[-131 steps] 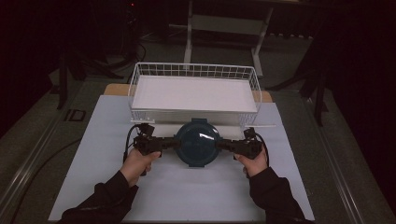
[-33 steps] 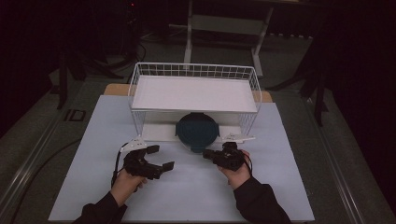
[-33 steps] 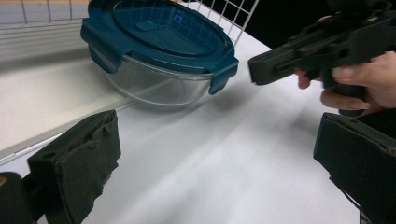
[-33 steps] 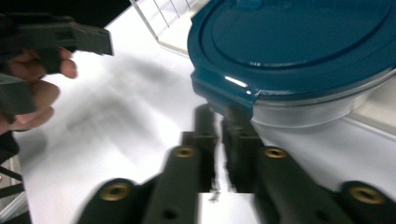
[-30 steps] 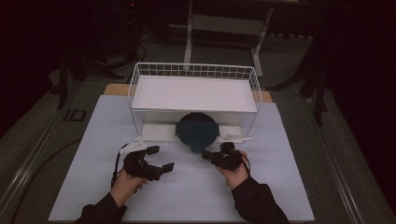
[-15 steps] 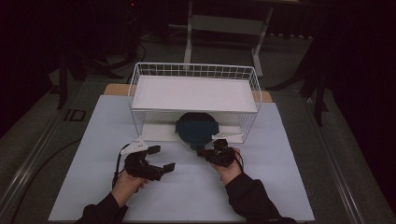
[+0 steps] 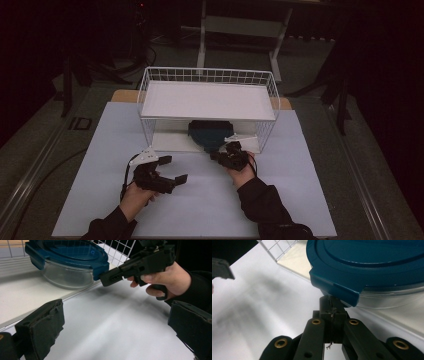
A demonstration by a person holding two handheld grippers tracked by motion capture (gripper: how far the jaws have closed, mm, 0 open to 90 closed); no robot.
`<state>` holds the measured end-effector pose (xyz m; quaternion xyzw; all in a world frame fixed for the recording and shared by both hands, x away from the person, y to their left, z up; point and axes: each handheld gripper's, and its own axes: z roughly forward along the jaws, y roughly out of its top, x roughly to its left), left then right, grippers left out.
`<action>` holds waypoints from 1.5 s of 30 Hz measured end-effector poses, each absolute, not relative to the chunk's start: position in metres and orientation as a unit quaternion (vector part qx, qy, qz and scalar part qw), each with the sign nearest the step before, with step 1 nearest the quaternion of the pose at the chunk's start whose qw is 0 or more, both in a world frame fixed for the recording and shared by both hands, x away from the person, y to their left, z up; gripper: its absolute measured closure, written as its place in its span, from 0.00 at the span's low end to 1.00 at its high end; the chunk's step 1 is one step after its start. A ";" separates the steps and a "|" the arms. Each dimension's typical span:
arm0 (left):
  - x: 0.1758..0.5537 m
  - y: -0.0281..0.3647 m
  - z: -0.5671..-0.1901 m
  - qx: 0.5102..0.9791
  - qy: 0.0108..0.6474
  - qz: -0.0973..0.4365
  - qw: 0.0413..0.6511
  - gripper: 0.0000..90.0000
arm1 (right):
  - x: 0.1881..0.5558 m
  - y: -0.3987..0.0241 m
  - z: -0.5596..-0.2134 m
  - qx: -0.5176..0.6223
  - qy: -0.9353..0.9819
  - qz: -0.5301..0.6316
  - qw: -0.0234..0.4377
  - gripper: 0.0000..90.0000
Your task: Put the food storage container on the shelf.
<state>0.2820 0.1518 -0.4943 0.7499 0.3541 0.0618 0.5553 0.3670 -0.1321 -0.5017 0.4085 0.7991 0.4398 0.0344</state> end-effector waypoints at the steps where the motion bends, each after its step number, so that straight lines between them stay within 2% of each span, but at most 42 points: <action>1: 0.282 0.151 -0.494 0.750 0.354 0.062 0.555 0.01 | 0.369 -0.132 -0.502 0.408 0.799 0.439 0.036 1.00; 17: 0.281 0.152 -0.494 0.752 0.352 0.064 0.554 0.01 | 0.387 -0.130 -0.501 0.419 0.793 0.440 0.045 1.00; 20: 0.280 0.152 -0.494 0.753 0.350 0.066 0.553 0.01 | 0.385 -0.129 -0.501 0.417 0.792 0.443 0.045 0.96; 24: 0.279 0.150 -0.492 0.755 0.345 0.068 0.554 0.01 | 0.375 -0.127 -0.497 0.396 0.798 0.452 0.051 0.83; 26: 0.278 0.150 -0.491 0.754 0.342 0.066 0.557 0.01 | 0.369 -0.126 -0.495 0.382 0.799 0.462 0.045 0.70; 29: 0.277 0.149 -0.490 0.756 0.337 0.069 0.557 0.01 | 0.361 -0.124 -0.493 0.370 0.796 0.477 0.048 0.42; 30: 0.276 0.148 -0.490 0.757 0.335 0.070 0.556 0.01 | 0.359 -0.124 -0.493 0.369 0.794 0.481 0.050 0.36; 32: 0.275 0.147 -0.489 0.758 0.331 0.071 0.558 0.01 | 0.357 -0.124 -0.494 0.362 0.792 0.491 0.035 0.19; 36: 0.272 0.146 -0.487 0.762 0.322 0.075 0.557 0.01 | 0.350 -0.130 -0.494 0.360 0.785 0.503 0.031 0.16; 45: 0.267 0.146 -0.485 0.766 0.311 0.077 0.557 0.01 | 0.327 -0.151 -0.491 0.352 0.792 0.495 0.067 0.18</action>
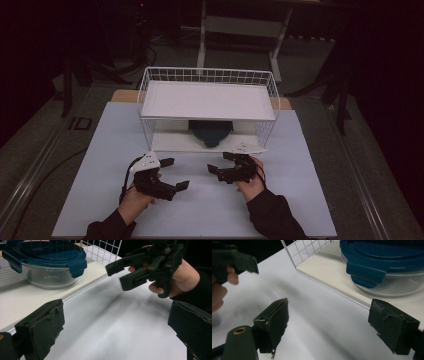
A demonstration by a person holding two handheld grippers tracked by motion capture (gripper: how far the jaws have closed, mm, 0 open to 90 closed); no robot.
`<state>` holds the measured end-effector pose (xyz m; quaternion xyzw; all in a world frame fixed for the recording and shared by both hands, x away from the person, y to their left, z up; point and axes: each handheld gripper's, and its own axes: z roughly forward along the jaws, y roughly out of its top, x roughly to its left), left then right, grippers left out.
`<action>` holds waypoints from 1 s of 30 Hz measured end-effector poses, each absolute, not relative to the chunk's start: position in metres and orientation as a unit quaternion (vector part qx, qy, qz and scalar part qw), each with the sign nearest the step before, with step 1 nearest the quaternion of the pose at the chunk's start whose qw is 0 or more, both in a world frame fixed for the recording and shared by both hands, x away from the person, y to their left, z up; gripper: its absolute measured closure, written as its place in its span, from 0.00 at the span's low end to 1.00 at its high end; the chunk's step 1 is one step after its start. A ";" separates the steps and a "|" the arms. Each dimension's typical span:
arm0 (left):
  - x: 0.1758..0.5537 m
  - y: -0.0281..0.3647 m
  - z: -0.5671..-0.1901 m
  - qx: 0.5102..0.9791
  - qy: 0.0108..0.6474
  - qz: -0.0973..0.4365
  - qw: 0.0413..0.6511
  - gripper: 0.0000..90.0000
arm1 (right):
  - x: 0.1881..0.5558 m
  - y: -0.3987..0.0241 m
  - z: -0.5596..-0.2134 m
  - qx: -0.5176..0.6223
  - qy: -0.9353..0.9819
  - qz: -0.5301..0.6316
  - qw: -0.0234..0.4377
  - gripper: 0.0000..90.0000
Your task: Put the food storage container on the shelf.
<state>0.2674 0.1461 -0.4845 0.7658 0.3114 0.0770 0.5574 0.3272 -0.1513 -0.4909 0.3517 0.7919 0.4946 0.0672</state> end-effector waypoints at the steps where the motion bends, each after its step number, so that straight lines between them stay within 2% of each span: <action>1: 0.268 0.146 -0.484 0.766 0.311 0.077 0.557 0.01 | 0.325 -0.154 -0.490 0.352 0.791 0.496 0.070 0.18; 30: 0.250 0.161 -0.481 0.771 0.304 0.088 0.553 0.01 | 0.277 -0.222 -0.484 0.367 0.770 0.514 0.091 0.18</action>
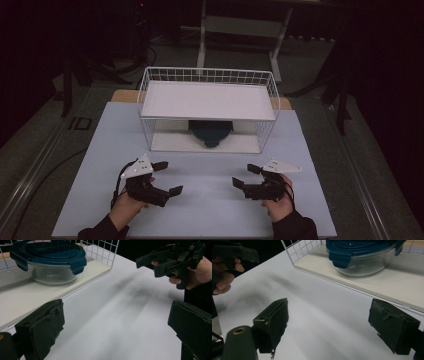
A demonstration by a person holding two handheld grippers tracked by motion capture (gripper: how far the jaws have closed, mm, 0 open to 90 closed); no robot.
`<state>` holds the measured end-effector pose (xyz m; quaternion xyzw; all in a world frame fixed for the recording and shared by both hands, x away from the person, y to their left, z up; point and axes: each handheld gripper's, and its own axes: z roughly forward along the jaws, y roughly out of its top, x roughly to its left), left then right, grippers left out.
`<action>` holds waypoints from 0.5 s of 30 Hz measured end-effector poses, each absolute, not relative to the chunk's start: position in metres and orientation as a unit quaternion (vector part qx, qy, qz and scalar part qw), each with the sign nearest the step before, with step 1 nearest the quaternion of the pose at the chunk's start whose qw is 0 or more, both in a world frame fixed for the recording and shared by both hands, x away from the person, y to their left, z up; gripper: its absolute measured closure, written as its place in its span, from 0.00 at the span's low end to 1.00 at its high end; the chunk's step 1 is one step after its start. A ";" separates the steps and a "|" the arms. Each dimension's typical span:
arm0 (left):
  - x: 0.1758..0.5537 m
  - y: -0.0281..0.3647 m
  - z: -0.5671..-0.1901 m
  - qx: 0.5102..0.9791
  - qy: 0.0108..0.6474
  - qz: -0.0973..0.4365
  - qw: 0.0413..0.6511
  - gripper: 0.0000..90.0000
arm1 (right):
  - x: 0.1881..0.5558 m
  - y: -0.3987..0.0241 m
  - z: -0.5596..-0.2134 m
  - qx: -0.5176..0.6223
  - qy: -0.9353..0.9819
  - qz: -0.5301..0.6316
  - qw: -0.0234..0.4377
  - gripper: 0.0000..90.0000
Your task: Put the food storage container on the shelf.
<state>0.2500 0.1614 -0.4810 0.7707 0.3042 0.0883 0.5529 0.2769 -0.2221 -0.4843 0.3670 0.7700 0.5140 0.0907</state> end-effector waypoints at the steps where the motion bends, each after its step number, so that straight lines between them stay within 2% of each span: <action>1: 0.249 0.162 -0.481 0.770 0.305 0.090 0.553 0.01 | 0.275 -0.225 -0.485 0.368 0.768 0.516 0.091 0.18; 15: 0.240 0.173 -0.485 0.772 0.309 0.088 0.548 0.01 | 0.258 -0.248 -0.490 0.375 0.769 0.508 0.098 0.18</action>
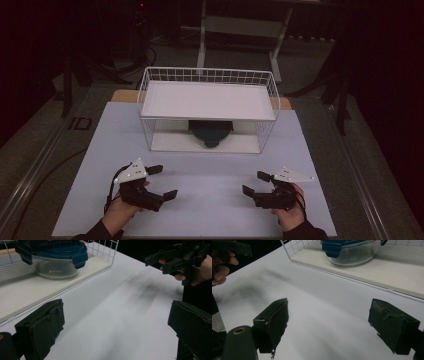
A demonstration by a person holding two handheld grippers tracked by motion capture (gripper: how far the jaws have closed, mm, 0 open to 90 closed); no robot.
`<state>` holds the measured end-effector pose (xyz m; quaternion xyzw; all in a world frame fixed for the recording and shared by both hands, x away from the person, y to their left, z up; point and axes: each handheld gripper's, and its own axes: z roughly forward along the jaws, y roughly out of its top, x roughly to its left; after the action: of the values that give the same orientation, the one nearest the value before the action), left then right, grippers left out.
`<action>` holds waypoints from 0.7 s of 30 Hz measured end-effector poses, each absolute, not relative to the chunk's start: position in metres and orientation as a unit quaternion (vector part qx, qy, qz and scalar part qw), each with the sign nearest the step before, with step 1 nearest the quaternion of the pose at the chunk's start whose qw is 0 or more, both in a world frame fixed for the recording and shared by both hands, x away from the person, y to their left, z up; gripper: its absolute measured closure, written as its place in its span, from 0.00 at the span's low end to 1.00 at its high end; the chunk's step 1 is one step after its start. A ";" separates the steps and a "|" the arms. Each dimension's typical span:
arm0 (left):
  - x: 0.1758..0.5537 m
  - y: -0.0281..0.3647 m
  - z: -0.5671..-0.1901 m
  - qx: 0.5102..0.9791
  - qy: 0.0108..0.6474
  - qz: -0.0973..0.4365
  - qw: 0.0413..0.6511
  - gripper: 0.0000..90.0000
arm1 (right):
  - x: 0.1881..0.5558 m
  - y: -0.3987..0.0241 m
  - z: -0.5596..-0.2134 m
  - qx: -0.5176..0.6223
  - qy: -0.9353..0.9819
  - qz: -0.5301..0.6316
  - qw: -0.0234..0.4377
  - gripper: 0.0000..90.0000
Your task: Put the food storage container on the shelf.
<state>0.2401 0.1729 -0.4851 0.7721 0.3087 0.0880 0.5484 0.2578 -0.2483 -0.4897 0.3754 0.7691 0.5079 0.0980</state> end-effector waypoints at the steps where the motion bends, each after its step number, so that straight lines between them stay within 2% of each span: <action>1: 0.240 0.174 -0.486 0.772 0.311 0.087 0.547 0.01 | 0.257 -0.250 -0.490 0.374 0.769 0.509 0.096 0.18; 21: 0.238 0.167 -0.489 0.778 0.295 0.082 0.549 0.01 | 0.255 -0.264 -0.507 0.385 0.773 0.498 0.081 0.18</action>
<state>0.2376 0.1667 -0.4891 0.7778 0.2947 0.0818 0.5491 0.2552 -0.2638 -0.5067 0.3850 0.7726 0.4983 0.0809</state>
